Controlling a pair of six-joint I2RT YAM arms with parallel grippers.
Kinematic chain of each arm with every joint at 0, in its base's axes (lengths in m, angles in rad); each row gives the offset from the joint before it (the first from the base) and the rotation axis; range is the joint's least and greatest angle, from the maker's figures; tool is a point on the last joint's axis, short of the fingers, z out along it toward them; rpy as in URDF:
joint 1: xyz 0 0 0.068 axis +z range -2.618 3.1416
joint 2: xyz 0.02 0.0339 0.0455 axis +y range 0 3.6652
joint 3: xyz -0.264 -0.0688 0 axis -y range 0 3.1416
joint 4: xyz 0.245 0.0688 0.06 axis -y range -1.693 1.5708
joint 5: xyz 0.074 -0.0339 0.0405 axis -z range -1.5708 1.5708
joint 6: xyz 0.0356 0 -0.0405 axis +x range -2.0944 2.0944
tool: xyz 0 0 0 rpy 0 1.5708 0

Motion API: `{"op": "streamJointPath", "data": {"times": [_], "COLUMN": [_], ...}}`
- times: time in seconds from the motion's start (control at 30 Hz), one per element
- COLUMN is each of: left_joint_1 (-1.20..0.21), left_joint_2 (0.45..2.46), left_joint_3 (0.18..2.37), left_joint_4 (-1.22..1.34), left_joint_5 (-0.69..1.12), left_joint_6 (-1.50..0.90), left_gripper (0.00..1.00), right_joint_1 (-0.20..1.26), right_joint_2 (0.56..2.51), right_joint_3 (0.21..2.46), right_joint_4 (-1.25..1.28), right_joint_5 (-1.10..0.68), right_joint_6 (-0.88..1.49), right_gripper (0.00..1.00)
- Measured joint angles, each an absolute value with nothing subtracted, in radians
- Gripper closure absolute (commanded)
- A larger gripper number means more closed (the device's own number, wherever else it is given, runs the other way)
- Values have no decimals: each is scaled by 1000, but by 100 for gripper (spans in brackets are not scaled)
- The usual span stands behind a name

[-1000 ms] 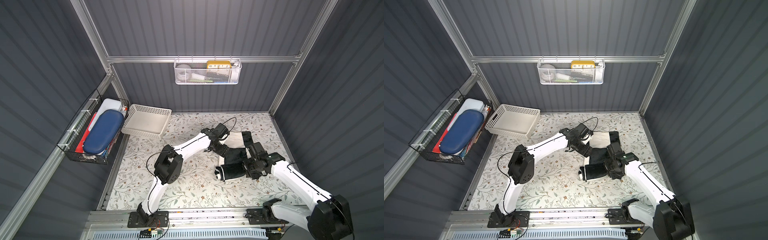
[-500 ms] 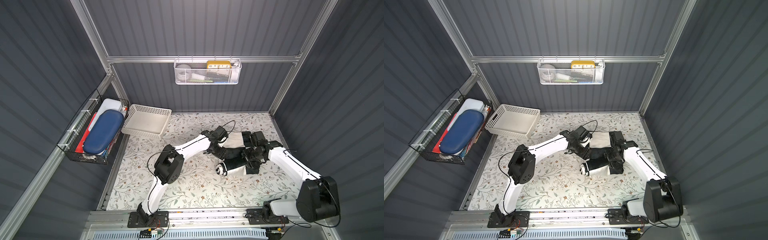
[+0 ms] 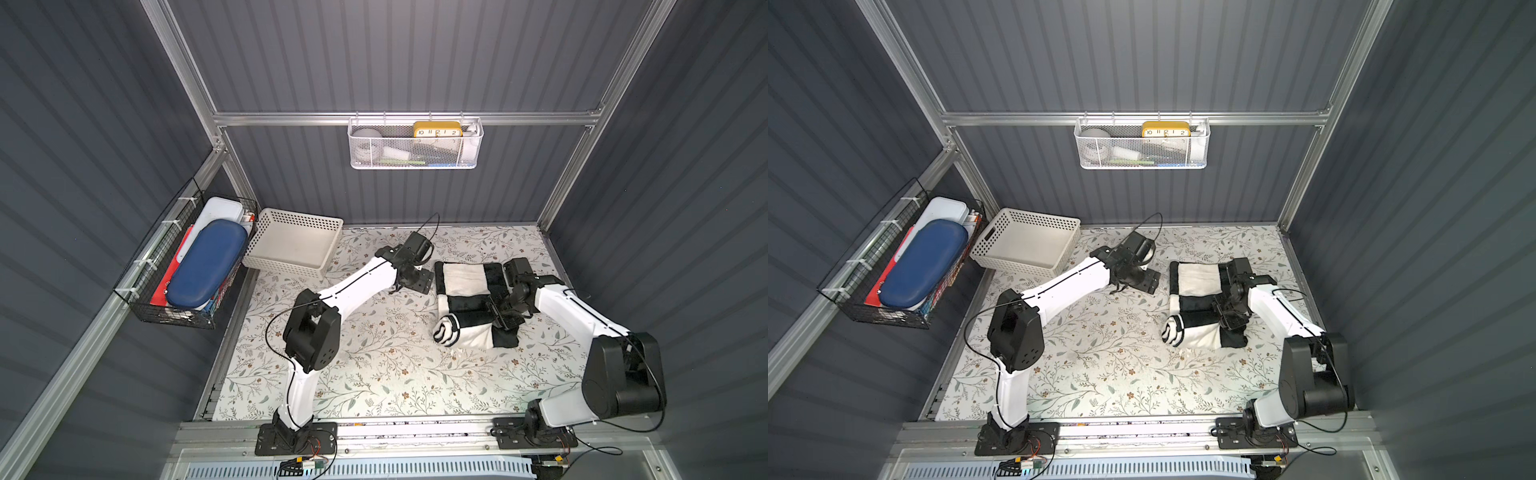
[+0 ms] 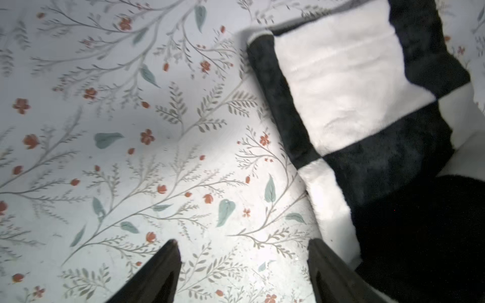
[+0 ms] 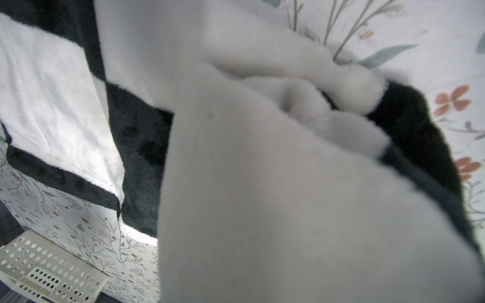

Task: Roll up the pillowcase
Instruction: Roll the pillowcase at the center of the board.

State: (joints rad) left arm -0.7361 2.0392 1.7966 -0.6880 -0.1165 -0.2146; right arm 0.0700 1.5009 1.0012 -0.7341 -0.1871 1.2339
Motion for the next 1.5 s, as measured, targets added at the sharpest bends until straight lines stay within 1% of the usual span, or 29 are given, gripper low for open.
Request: {"op": "streamJointPath", "data": {"times": [0.1,0.33,0.53,0.63,0.7,0.87,1.0,1.03,1.07,1.13,1.17,1.2,1.23,1.27,1.3,1.33,1.4,1.5], "left_joint_1": [-738,-755,-754,-757,-764,-835,-921,-936,-944,-944,-941,-937,-934,-930,-928,-924,-921,-913], "left_joint_2": [2042,2041,1970,1930,1913,1895,1934,1942,1950,1969,1985,2005,2027,2046,2063,2090,2151,2238], "left_joint_3": [1798,1792,1721,1730,1754,1776,1825,1830,1831,1838,1851,1866,1879,1886,1889,1904,1953,2016], "left_joint_4": [-682,-682,-699,-710,-714,-685,-676,-673,-672,-669,-672,-670,-666,-663,-660,-663,-665,-659], "left_joint_5": [-104,-30,5,36,66,160,204,218,229,244,247,252,262,272,286,294,316,342], "left_joint_6": [-218,-217,-216,-207,-194,-139,-87,-75,-66,-41,-29,-18,-11,-5,1,7,12,14], "left_gripper": [20,19,18,16,17,19,30,34,41,61,68,74,76,81,84,85,82,83], "right_joint_1": [50,22,19,19,18,13,8,7,6,4,1,-1,-2,-4,-6,-7,-7,-7], "right_joint_2": [1536,1607,1632,1643,1644,1664,1665,1665,1665,1666,1671,1676,1680,1683,1686,1688,1691,1691], "right_joint_3": [1033,1134,1137,1113,1096,1093,1093,1093,1094,1100,1110,1118,1125,1131,1133,1133,1133,1133], "right_joint_4": [-728,-725,-672,-612,-579,-538,-517,-513,-510,-510,-513,-513,-511,-508,-506,-503,-501,-501], "right_joint_5": [-199,-202,-197,-199,-201,-210,-207,-204,-202,-198,-196,-196,-195,-194,-194,-194,-194,-194], "right_joint_6": [1221,1203,1223,1259,1280,1317,1341,1345,1347,1349,1349,1349,1349,1349,1349,1349,1349,1349], "right_gripper": [52,47,46,46,45,45,45,45,45,46,46,47,47,48,48,48,48,48]}}
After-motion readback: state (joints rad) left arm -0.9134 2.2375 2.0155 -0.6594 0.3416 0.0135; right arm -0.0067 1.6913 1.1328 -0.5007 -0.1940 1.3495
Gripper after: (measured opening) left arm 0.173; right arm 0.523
